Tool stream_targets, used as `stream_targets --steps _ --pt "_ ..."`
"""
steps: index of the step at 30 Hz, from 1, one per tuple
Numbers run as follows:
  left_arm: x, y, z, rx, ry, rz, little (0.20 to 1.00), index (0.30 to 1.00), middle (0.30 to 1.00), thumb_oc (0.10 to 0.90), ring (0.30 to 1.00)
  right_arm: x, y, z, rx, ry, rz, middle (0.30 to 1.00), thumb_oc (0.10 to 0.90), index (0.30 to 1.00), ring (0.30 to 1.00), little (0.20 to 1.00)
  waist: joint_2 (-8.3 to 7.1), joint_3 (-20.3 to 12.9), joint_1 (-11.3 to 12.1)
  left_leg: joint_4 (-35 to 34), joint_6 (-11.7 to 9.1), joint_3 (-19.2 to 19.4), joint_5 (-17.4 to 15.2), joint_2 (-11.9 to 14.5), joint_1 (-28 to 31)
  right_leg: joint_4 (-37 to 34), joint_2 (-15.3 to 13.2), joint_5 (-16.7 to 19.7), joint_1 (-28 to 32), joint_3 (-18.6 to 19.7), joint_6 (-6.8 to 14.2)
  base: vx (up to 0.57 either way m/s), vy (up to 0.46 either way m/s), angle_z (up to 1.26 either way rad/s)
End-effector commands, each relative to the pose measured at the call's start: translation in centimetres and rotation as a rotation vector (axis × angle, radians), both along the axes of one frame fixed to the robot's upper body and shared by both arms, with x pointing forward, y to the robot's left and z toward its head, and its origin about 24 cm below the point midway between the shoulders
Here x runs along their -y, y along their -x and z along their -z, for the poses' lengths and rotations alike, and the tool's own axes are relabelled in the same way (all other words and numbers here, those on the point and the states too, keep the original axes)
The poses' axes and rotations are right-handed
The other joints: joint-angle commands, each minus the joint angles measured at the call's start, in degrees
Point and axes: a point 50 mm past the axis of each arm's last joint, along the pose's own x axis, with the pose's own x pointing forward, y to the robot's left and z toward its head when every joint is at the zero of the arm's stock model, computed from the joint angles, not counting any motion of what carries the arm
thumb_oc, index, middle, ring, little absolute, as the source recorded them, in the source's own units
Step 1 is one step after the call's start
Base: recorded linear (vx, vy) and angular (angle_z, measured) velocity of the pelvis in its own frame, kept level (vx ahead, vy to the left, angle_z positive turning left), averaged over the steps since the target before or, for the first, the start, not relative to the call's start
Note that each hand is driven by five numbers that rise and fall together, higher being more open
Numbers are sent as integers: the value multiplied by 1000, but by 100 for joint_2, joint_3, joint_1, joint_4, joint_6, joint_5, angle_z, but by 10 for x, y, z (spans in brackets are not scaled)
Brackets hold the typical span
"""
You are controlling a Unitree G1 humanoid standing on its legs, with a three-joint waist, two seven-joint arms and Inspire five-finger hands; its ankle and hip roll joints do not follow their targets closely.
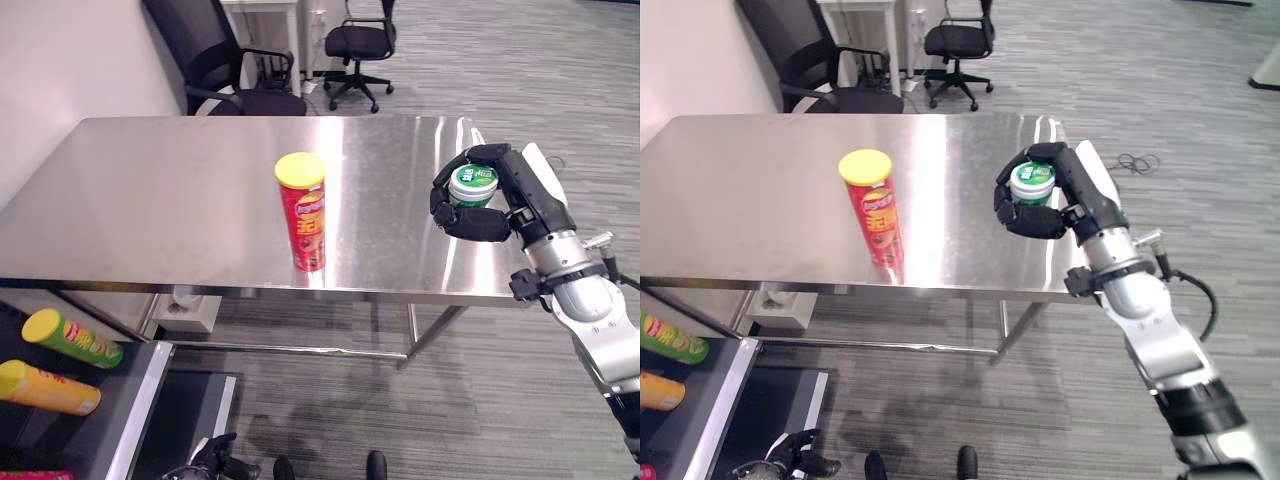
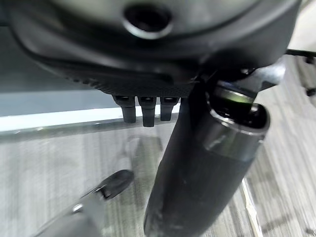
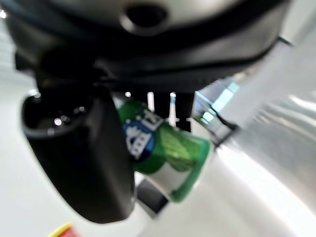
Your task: Put the goods on the table back onto the shelves and tidy them up.
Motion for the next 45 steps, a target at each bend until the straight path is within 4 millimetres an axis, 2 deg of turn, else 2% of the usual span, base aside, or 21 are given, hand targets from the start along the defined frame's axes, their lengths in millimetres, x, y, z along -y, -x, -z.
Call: stream_targets --steps 1,3,4,7,8,11,12,14,16,19,22,25,29,31,32,36,37,38,41,42,45 --pt "-24 -26 -16 67 -138 90 900 900 900 800 900 -2 39 -34 257 -5 -59 300 400 300 300 300 -10 160 -238 60 -282 -197 -201 199 200 1629 -37 -618 -232 1209 598 -118 -191 21" --pt "-19 -28 -17 81 -132 158 900 900 900 800 900 1 53 -18 195 -37 -70 300 400 300 300 300 -8 151 -468 60 -276 -448 -81 275 90 1576 340 -913 -153 2175 429 -98 -156 75" --pt "-19 -27 -16 77 -128 176 900 900 900 800 900 -2 58 -10 163 -60 -102 300 400 300 300 300 -38 133 -497 60 -289 -486 -54 293 86 1529 444 -966 -121 2394 313 -118 -164 116" --pt "-24 -24 -16 59 -149 198 900 900 900 800 900 -25 70 -1 106 -119 -287 300 400 300 300 300 -187 74 -433 60 -381 -611 52 429 -78 1009 456 -1061 118 2116 177 -198 -309 71" --pt "-26 -29 -20 70 -162 204 900 900 900 800 900 -36 71 8 35 -161 -379 300 400 300 300 300 -275 67 -371 60 -569 -857 364 685 -431 577 611 -1065 323 1992 92 -308 -466 31" --pt "-13 -36 -18 88 -154 223 900 900 900 800 900 -44 71 16 1 -150 -393 300 400 300 300 300 -347 129 -379 111 -599 -1258 571 748 -805 414 813 -1061 502 2051 -28 -258 -301 72" --pt "0 -32 -12 71 -132 187 900 900 900 800 900 -52 67 17 23 -138 -401 300 400 300 300 300 -444 336 -230 362 -561 -1328 674 654 -1245 324 884 -1035 581 1871 -126 -327 -172 140" --pt "6 -18 -5 43 -95 144 900 900 900 800 900 -56 67 16 23 -135 -418 300 400 300 300 300 -527 389 -130 614 -362 -680 543 587 -1499 293 829 -968 482 1467 -137 -339 -139 148" --pt "6 -6 -1 22 -70 106 900 900 900 800 900 -58 65 20 5 -109 -410 300 400 300 300 300 -566 420 -38 992 -316 -107 404 604 -1470 222 710 -873 453 1077 -121 -214 -55 152" --pt "2 8 3 -17 -80 81 900 900 900 800 900 -60 66 21 11 -40 -395 300 400 300 300 300 -638 446 -90 1574 -315 215 -13 648 -1293 172 464 -734 336 520 -134 -202 -34 109" --pt "-1 17 5 -46 -89 70 900 900 900 800 900 -58 67 21 22 -21 -373 300 400 300 300 300 -684 410 -160 2068 -361 265 -533 842 -1027 65 255 -708 350 29 -98 -85 -21 109" --pt "-1 21 6 -66 -98 87 900 900 900 800 900 -57 67 20 38 14 -356 300 400 300 300 300 -620 402 -253 2187 -451 397 -715 1217 -550 75 79 -709 370 -400 -19 -37 82 96" --pt "-6 25 6 -85 -110 73 900 900 900 800 900 -53 66 20 31 32 -334 300 400 300 300 300 -459 390 -347 2050 -649 520 -500 1550 -10 95 -55 -735 363 -728 42 -2 121 93" --pt "-10 30 6 -96 -115 57 900 900 900 800 900 -51 65 22 19 33 -320 300 400 300 300 300 -366 402 -350 2080 -783 381 -348 1669 122 98 -163 -708 358 -827 101 29 306 62" --pt "-13 36 6 -108 -123 48 900 900 900 800 900 -50 65 24 7 19 -318 300 400 300 300 300 -234 423 -338 1884 -923 220 -284 1688 233 58 -319 -629 319 -886 212 24 393 60" --pt "-8 34 7 -115 -134 125 900 900 900 800 900 -46 57 31 -13 -35 -274 300 400 300 300 300 25 394 -368 923 -1006 566 -569 1460 435 26 -717 -298 52 -1008 474 -12 403 22" --pt "-8 34 7 -115 -135 126 900 900 900 800 900 -46 57 31 -13 -35 -272 300 400 300 300 300 20 383 -364 888 -993 574 -558 1437 441 16 -733 -281 46 -1008 489 -25 495 42" --pt "-8 26 5 -92 -149 162 900 900 900 800 900 -41 58 32 10 -47 -218 300 400 300 300 300 126 330 -407 497 -977 635 -556 1140 441 -49 -981 49 -142 -1047 638 -18 435 81" --pt "-11 16 1 -65 -172 187 900 900 900 800 900 -44 56 36 19 -87 -196 300 400 300 300 300 128 303 -403 119 -820 583 -620 710 449 -71 -1281 362 -334 -981 814 -6 452 73" --pt "2 49 12 -125 35 -6 900 900 900 800 900 -13 99 160 -528 -335 123 300 400 300 300 300 -737 -126 -533 103 49 245 -719 -225 588 215 220 -334 284 371 311 -31 241 21" --pt "5 48 13 -126 42 24 900 900 900 800 900 -13 100 160 -519 -314 138 300 400 300 300 300 -738 -174 -569 67 61 301 -721 -236 674 194 227 -313 322 425 325 22 81 -20"
